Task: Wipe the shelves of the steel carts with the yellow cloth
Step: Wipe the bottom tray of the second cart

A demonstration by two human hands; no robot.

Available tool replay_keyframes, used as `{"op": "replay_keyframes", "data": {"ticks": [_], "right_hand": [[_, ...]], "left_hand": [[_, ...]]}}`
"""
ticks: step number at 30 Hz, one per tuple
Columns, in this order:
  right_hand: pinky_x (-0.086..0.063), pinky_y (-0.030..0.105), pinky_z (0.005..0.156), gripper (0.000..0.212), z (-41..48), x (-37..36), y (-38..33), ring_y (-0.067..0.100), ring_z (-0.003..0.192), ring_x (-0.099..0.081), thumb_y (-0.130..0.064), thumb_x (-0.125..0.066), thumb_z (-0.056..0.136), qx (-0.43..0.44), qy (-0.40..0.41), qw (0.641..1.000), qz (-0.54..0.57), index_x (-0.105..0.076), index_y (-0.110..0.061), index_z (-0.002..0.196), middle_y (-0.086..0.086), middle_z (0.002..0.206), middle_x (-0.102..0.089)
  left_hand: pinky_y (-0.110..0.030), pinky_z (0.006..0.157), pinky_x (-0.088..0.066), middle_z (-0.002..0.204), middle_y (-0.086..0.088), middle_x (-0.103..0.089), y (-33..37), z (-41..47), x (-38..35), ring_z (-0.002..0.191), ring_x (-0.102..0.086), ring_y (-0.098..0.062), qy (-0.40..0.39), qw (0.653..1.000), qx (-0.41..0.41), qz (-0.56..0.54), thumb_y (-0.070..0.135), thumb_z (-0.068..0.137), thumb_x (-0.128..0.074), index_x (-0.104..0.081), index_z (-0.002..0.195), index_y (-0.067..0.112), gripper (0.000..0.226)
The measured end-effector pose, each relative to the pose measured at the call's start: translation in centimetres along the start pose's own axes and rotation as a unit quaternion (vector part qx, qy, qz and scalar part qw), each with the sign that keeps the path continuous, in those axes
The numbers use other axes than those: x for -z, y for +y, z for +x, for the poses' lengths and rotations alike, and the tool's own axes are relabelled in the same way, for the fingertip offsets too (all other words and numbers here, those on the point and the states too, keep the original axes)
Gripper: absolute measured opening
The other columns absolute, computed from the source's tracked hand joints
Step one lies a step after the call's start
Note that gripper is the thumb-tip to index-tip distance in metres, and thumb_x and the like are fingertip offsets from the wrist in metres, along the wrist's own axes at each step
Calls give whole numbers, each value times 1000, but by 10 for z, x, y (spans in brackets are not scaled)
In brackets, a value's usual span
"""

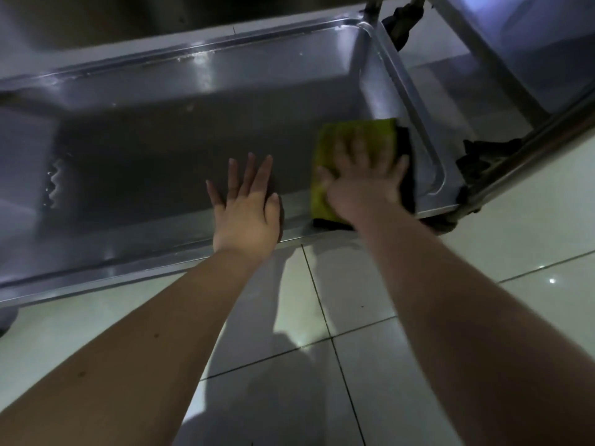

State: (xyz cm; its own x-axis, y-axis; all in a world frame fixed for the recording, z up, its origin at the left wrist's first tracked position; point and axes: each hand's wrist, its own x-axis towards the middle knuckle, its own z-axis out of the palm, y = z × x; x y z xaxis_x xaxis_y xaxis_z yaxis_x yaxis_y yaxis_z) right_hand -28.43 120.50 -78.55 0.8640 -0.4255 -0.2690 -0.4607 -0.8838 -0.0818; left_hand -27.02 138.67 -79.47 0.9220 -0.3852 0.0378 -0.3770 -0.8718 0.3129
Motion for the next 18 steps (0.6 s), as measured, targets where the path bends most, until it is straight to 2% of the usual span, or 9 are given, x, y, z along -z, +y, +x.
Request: {"op": "replay_keyframes", "data": {"ticks": [3, 4, 6, 9, 11, 13, 17, 18], "right_hand": [[12, 70, 106, 74, -22, -19, -70, 45, 142, 23, -62, -25, 92, 157, 9, 985, -70, 19, -41, 148, -4, 160, 23], [12, 70, 106, 79, -25, -24, -81, 44, 142, 24, -61, -31, 91, 185, 10, 979, -81, 22, -43, 147, -5, 160, 26], [13, 68, 108, 73, -24, -27, -84, 41, 143, 24, -62, -25, 92, 190, 20, 980, -62, 22, -47, 145, -8, 159, 26], [14, 61, 111, 60, -19, -25, -77, 36, 146, 20, -66, -10, 93, 171, 36, 985, -7, 13, -52, 147, -13, 161, 17], [13, 60, 113, 60, -22, -25, -78, 35, 147, 17, -67, -11, 93, 171, 43, 984, 0, 8, -52, 149, -14, 162, 13], [11, 59, 114, 61, -25, -26, -78, 35, 147, 14, -67, -13, 93, 174, 57, 983, 5, 5, -52, 149, -15, 162, 10], [5, 58, 116, 61, -5, -12, -42, 33, 149, 4, -67, -13, 93, 221, 48, 973, -38, 5, -51, 148, -15, 163, 4], [3, 58, 116, 61, 5, -7, -23, 33, 149, 2, -66, -13, 93, 209, 48, 976, -48, 5, -51, 149, -13, 163, 2]], "left_hand": [[-50, 117, 14, 161, -1, -16, -2, -6, 8, 150, 2, -23, 41, 996, 4, -77, 27, 88, -27, -28, 151, 22, 63], [-48, 118, 14, 161, -2, -18, -4, -6, 12, 150, 2, -23, 52, 994, 16, -98, 25, 87, -28, -33, 149, 20, 63], [-45, 117, 15, 160, -2, -20, -13, -4, 21, 149, 1, -22, 71, 991, 26, -112, 25, 88, -31, -38, 146, 19, 59], [-46, 118, 12, 159, -5, -25, -38, 5, 35, 149, -3, -23, 83, 996, -15, -39, 22, 94, -37, -36, 148, 18, 54], [-49, 118, 12, 160, -3, -21, -56, 6, 35, 150, 0, -22, 50, 998, -16, 23, 23, 99, -38, -29, 151, 21, 53], [-51, 117, 14, 161, 1, -18, -66, 3, 31, 150, 5, -19, 36, 999, 24, 34, 27, 100, -37, -25, 152, 25, 54], [-52, 116, 13, 158, 0, -28, -70, 0, 26, 150, -2, -21, 63, 997, 43, 29, 30, 97, -35, -40, 145, 24, 48], [-52, 116, 12, 157, 0, -30, -71, 0, 27, 150, -3, -22, 68, 996, 48, 27, 30, 97, -36, -43, 142, 24, 46]]}}
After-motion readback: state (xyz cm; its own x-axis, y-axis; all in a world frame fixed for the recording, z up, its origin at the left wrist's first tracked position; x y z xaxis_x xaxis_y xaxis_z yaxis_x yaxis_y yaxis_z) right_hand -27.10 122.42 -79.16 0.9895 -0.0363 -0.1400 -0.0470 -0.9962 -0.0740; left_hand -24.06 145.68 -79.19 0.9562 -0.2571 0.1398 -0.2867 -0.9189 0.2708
